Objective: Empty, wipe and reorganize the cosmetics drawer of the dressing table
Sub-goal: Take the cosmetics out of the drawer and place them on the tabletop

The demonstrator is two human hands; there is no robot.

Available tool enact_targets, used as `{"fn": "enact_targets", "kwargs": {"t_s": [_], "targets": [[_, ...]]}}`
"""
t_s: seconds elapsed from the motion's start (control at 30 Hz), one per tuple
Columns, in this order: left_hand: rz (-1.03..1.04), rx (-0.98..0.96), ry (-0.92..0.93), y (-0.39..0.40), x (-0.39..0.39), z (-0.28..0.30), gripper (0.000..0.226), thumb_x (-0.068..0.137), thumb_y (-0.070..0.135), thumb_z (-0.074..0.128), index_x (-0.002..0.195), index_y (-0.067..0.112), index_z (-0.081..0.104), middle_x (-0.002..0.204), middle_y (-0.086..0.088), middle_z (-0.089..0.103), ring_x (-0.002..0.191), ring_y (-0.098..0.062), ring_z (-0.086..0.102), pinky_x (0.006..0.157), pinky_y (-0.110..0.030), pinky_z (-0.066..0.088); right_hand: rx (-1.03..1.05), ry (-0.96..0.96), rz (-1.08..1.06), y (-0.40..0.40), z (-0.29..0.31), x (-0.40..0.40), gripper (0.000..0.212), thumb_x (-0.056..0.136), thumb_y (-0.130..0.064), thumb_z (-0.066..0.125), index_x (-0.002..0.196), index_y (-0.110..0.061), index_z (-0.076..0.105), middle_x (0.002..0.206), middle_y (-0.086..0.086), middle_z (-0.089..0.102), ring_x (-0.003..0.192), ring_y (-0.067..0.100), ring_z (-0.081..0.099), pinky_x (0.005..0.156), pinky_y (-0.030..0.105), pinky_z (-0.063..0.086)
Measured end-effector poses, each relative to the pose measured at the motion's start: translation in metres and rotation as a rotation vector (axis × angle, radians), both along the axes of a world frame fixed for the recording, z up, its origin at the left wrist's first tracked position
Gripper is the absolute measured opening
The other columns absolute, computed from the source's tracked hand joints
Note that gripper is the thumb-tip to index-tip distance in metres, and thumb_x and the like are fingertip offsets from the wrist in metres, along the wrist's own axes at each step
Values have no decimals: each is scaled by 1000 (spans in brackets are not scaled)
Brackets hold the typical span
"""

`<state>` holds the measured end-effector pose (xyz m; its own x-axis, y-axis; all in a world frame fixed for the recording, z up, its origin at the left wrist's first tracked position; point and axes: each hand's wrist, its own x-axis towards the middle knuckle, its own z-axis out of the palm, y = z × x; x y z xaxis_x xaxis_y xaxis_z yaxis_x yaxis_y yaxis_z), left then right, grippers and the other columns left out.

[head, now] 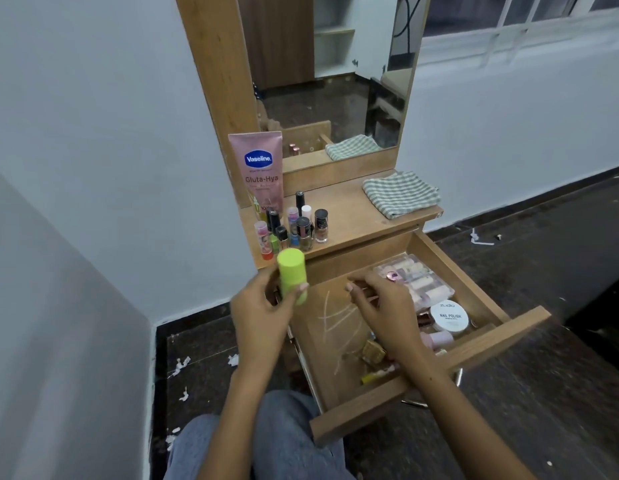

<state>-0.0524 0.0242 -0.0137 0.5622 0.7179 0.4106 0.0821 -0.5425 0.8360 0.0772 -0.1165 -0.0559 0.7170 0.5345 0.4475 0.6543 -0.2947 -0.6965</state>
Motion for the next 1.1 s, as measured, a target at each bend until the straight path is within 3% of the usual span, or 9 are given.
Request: {"fn": "enact_targets", "kwargs": {"t_s": [0.07, 0.17, 0.3, 0.4, 0.53, 0.73, 0.83, 0.97, 1.1], "targets": [[74, -24, -44, 21, -3, 6, 47, 73, 20, 81, 117, 12, 66, 104, 8, 67, 93, -5, 62, 80, -6, 45, -29, -18, 50, 8, 0, -8, 18, 91, -22, 63, 106, -16, 69, 88, -7, 71, 77, -1, 64, 69, 13, 52], [140, -33, -77, 60, -2, 14, 45, 75, 17, 79, 118, 12, 65, 108, 3, 69, 98, -10, 64, 87, -19, 48, -66, -55, 111, 17, -2, -21, 17, 90, -20, 64, 106, -16, 68, 90, -7, 71, 77, 0, 64, 69, 5, 46], [126, -36, -57, 104, 12, 18, 45, 76, 17, 78, 118, 11, 65, 111, 0, 68, 99, -13, 65, 86, -20, 50, -72, -1, 140, 15, -8, -18, 17, 89, -26, 59, 103, -19, 68, 85, -10, 69, 75, -1, 64, 68, 21, 55], [61, -43, -33, 119, 27, 17, 44, 77, 18, 78, 118, 12, 64, 110, 1, 68, 99, -12, 65, 82, -16, 50, -74, 21, 117, 16, -13, -12, 14, 89, -25, 61, 100, -21, 68, 83, -12, 68, 72, -2, 64, 66, 25, 57], [38, -46, -1, 126, 41, 10, 44, 77, 18, 78, 118, 10, 64, 111, -1, 67, 97, -12, 63, 80, -15, 47, -110, 37, 109, 17, -15, -12, 14, 89, -24, 61, 100, -22, 68, 86, -12, 69, 74, -3, 64, 68, 23, 57], [18, -81, -1, 128, 49, 5, 44, 77, 16, 77, 118, 7, 64, 112, -8, 68, 99, -18, 64, 84, -26, 52, -124, 50, 112, 18, -14, -11, 11, 89, -21, 63, 99, -22, 68, 84, -14, 68, 73, -4, 63, 67, 15, 53], [-5, -83, 0, 126, 54, 5, 42, 78, 15, 77, 117, 7, 64, 112, -8, 68, 99, -19, 65, 82, -22, 52, -136, 59, 124, 18, -15, -11, 11, 90, -23, 62, 99, -22, 68, 83, -16, 67, 74, -6, 62, 67, 8, 48], [-44, -141, -5, 126, 53, 2, 46, 80, 13, 74, 124, 7, 60, 119, -8, 66, 106, -17, 64, 90, -31, 53, -149, 68, 120, 18, -16, -10, 12, 90, -24, 61, 100, -23, 68, 84, -16, 67, 75, -5, 62, 67, 8, 48], [-52, -134, 11, 121, 46, -5, 47, 89, 15, 65, 134, 12, 54, 131, -3, 59, 116, -9, 56, 98, -29, 47, -154, 62, 114, 18, -14, -12, 12, 90, -22, 62, 101, -21, 68, 85, -14, 68, 74, -6, 62, 66, 6, 46]]}}
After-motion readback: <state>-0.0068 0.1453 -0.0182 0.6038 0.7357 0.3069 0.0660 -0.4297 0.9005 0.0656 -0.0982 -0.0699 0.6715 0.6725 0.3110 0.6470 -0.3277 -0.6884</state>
